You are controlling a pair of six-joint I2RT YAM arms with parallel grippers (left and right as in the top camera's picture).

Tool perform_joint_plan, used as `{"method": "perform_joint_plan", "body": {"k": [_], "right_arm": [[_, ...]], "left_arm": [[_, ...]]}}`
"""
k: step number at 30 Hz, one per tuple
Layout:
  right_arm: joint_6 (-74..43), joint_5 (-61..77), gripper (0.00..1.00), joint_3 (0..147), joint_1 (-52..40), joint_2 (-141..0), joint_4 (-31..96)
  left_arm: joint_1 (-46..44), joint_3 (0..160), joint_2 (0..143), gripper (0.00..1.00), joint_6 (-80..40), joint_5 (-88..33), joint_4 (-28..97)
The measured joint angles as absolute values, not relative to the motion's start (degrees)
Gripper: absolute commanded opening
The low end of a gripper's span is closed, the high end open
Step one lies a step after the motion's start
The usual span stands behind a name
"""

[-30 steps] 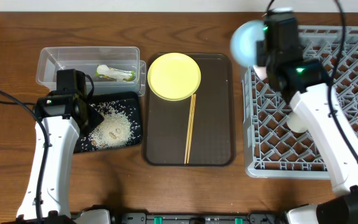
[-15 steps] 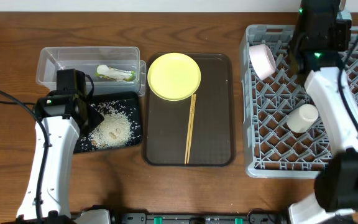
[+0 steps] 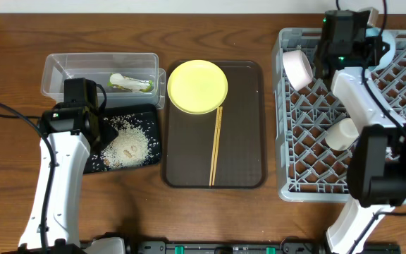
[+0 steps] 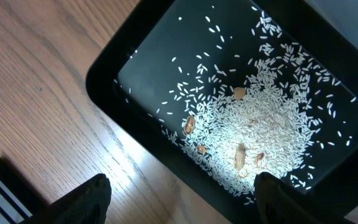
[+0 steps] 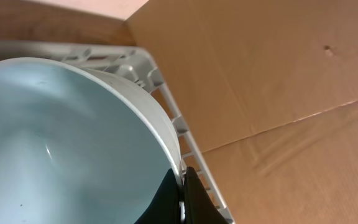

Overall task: Sort waste into correct bins and load items into the dishwasher rack
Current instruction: 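Carry the blue bowl into the dish rack and release it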

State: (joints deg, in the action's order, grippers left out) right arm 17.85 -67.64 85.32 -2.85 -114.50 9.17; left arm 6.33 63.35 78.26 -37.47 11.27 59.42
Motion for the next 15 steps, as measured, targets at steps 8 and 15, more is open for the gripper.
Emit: {"method": "perform_joint_plan", "body": {"k": [8, 15], "right_arm": [[17.54, -67.81, 0.01, 85.34, -6.85, -116.71, 9.13], [14.26, -67.11, 0.07, 85.34, -9.28, -116.81, 13.8]], "left_arm": [[6.33, 63.35, 78.26, 0.77, -37.47, 10.85, 59.2], [6.33, 63.35, 78.26, 0.77, -37.47, 10.7, 59.13]]}}
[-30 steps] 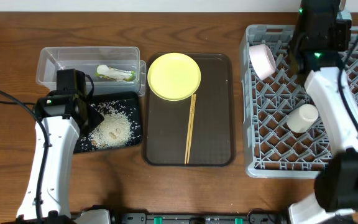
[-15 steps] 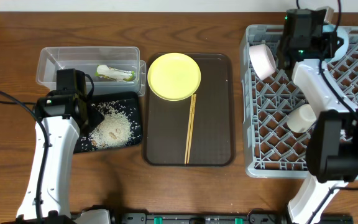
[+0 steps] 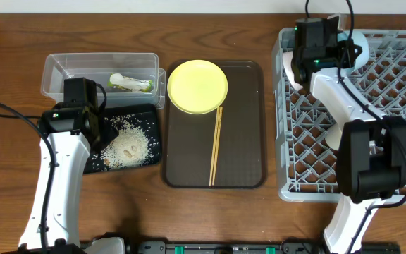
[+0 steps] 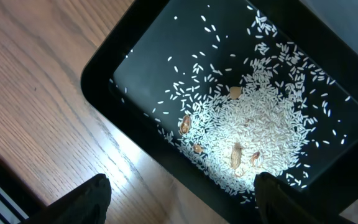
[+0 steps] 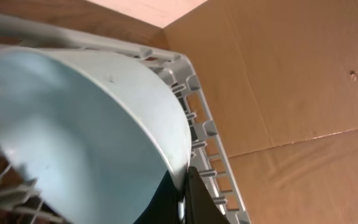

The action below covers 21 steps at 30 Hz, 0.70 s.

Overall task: Sort waste into correct bins and load items into the dishwasher rack
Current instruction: 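Carry the blue bowl into the dish rack and release it, then reach the right gripper to the chopsticks and pinch one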

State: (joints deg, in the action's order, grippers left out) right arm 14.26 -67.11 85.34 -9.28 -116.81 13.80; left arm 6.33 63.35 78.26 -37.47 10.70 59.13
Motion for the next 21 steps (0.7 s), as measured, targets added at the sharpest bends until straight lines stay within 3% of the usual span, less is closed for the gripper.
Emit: {"method": "perform_joint_plan", "body": {"k": [3, 8, 14, 21], "right_arm": [[9.04, -65.67, 0.19, 85.47, -10.28, -116.81, 19.94], [-3.18, -54.39, 0.27, 85.32, -11.73, -116.18, 33.39], [-11.7, -40.42, 0.43, 85.08, -11.88, -107.98, 38.41], [-14.26, -22.59, 0.49, 85.23, -13.65, -92.29, 42.15]], "left_arm": [[6.33, 63.35, 78.26, 0.77, -37.47, 10.68, 59.11], [6.33, 63.35, 78.26, 0.77, -37.47, 10.68, 59.13], [6.33, 63.35, 78.26, 0.77, -37.47, 10.66, 59.16], [6.33, 63.35, 78.26, 0.77, -37.47, 10.66, 59.13]]}}
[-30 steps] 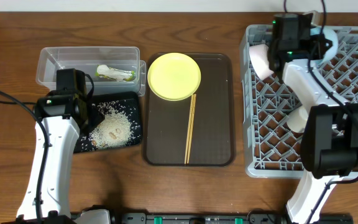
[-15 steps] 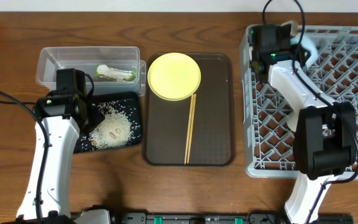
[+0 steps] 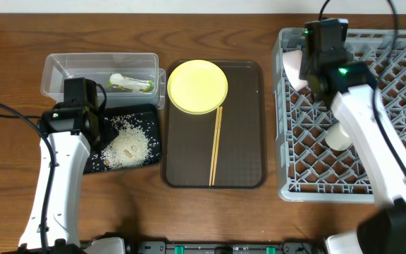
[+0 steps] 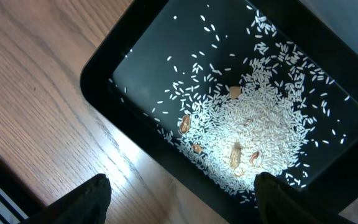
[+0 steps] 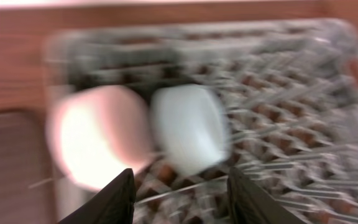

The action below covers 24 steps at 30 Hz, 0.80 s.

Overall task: Sort waste into correct bins and load items into the dishwasher rack
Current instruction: 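Reach the right gripper to the chopsticks and pinch one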

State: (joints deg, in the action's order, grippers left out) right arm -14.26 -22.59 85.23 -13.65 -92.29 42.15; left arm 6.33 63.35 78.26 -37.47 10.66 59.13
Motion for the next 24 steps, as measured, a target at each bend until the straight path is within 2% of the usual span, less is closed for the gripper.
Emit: {"method": "perform_joint_plan", "body": {"k": [5, 9, 17, 24], "right_arm": [[-14.9, -6.46, 0.52, 85.43, -18.15, -90.48, 46.11], [-14.94, -0.36, 0.52, 84.88, -23.2, -92.18, 47.46], [-19.68, 1.8, 0.53, 82.26, -34.35, -100.22, 47.42], [-29.12, 1.08, 0.51, 80.77, -39.0, -109.71, 47.55]], "left_arm": [[6.33, 63.35, 78.26, 0.77, -37.47, 10.66, 59.13], [6.33, 63.35, 78.26, 0.77, -37.47, 10.68, 59.13], [6.33, 63.35, 78.26, 0.77, -37.47, 10.66, 59.13], [6.33, 63.35, 78.26, 0.77, -37.47, 10.66, 59.13]]}}
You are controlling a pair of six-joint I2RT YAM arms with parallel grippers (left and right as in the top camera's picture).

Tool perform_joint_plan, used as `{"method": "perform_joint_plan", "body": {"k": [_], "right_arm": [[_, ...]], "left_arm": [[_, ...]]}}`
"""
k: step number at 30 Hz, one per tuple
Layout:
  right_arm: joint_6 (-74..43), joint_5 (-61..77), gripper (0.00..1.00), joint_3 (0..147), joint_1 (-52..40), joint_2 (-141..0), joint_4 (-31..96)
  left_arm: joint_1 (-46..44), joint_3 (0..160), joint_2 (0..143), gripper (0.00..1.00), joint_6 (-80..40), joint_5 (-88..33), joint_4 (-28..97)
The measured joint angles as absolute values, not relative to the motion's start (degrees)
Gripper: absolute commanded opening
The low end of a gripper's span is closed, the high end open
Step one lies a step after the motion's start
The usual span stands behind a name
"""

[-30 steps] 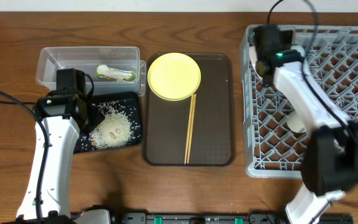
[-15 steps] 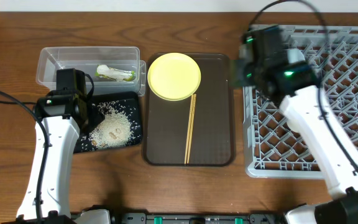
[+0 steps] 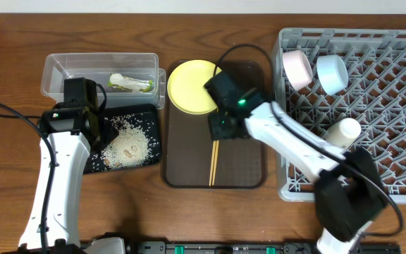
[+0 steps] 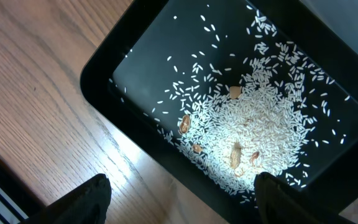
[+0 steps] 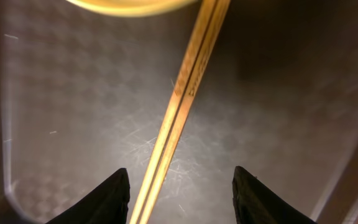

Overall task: Sort waste into correct bins and load items into the dishwasher rack
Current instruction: 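Reach the right gripper to the chopsticks and pinch one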

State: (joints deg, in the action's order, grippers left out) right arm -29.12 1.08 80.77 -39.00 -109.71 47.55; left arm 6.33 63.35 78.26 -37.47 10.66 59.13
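A pair of wooden chopsticks (image 3: pixel 215 152) lies lengthwise on the brown tray (image 3: pixel 249 169), below the yellow plate (image 3: pixel 197 86). My right gripper (image 3: pixel 220 128) hovers open just over their upper end; in the right wrist view the chopsticks (image 5: pixel 180 102) run between its spread fingers (image 5: pixel 114 194), nearer the left one. A pink bowl (image 3: pixel 297 69) and a light blue bowl (image 3: pixel 331 73) stand on edge in the grey rack (image 3: pixel 400 176). My left gripper (image 4: pixel 179 205) is open above the black tray (image 4: pixel 101 65) of rice.
A white cup (image 3: pixel 344 132) lies in the rack's middle. A clear container (image 3: pixel 69 70) with green and white scraps sits behind the black tray (image 3: pixel 154 113). The plate's rim (image 5: pixel 135 5) shows at the top of the right wrist view.
My right gripper was open over the rack's back left corner beside the two bowls; it now hangs open over the chopsticks on the brown tray. The left arm has not moved.
My right gripper was shut on the light blue bowl's rim at the back of the rack, then held it tilted into the rack. After that it was open, with the bowl standing next to the pink one. It is now over the chopsticks.
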Motion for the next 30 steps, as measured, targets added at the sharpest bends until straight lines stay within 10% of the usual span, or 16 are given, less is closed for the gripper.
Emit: {"method": "perform_joint_plan", "body": {"k": [21, 30], "right_arm": [[-37.98, -2.37, 0.49, 80.66, -39.9, -117.05, 50.13], [-39.0, -2.72, 0.19, 80.64, -39.88, -117.05, 53.17]], "left_arm": [[6.33, 63.35, 78.26, 0.77, -37.47, 10.66, 59.13], [6.33, 63.35, 78.26, 0.77, -37.47, 10.66, 59.13]]}}
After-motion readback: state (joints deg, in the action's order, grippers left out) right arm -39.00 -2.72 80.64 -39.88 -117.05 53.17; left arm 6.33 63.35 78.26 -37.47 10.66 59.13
